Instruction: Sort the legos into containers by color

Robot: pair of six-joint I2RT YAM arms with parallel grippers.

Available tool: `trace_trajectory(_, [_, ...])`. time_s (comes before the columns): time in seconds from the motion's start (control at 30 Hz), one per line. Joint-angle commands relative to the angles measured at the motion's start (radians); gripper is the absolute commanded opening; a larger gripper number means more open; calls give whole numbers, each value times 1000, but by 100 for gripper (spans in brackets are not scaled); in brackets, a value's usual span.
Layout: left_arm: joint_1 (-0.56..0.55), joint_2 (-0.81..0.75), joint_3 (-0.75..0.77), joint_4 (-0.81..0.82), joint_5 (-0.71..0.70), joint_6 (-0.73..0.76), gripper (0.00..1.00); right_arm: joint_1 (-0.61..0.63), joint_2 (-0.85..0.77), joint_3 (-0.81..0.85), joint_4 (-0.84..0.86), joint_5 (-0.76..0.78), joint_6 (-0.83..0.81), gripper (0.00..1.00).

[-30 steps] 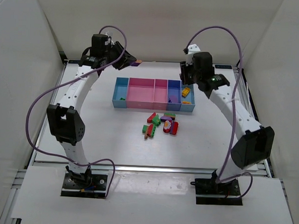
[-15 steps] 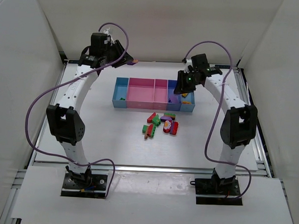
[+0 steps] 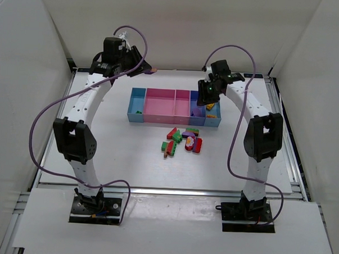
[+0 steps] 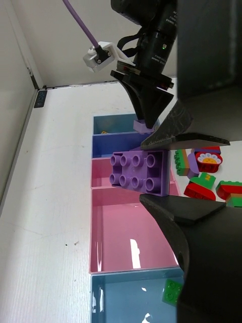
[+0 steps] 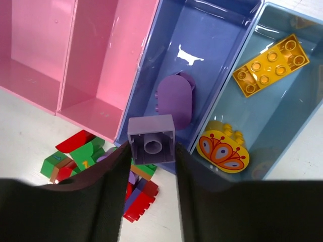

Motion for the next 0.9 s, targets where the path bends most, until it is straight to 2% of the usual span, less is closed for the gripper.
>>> trace_trajectory(0.0, [1,7,47,2,29,30,10,5,11,24,12,7,-24,48])
trace_trajectory(0.13, [-2,39,68,8,110,43,10,8,2,32,35,-58,-56,69])
trace_trajectory(0.17, [-5,47,83,8,131,57,10,8,-4,32,37,-69,-58,70])
trace_trajectory(0.3, [-22,98,131,14,240,80,10,13,-73,2,71,-95,-70,72])
trace_trajectory(0.37, [-34,140,165,38,356,108,10,11,-157,-53,98,-67,-67,73])
trace_trajectory(0.47, [-77,206,227,45,447,134,10,5,-295,-168,181,31,-55,75])
trace_trajectory(0.67, [-149,323,353,-37,497,178,10,-75,-455,-268,141,126,-50,76])
trace_trajectory(0.87, [-204,443,464,-97,512,232,12,-182,-504,-310,80,140,-59,79])
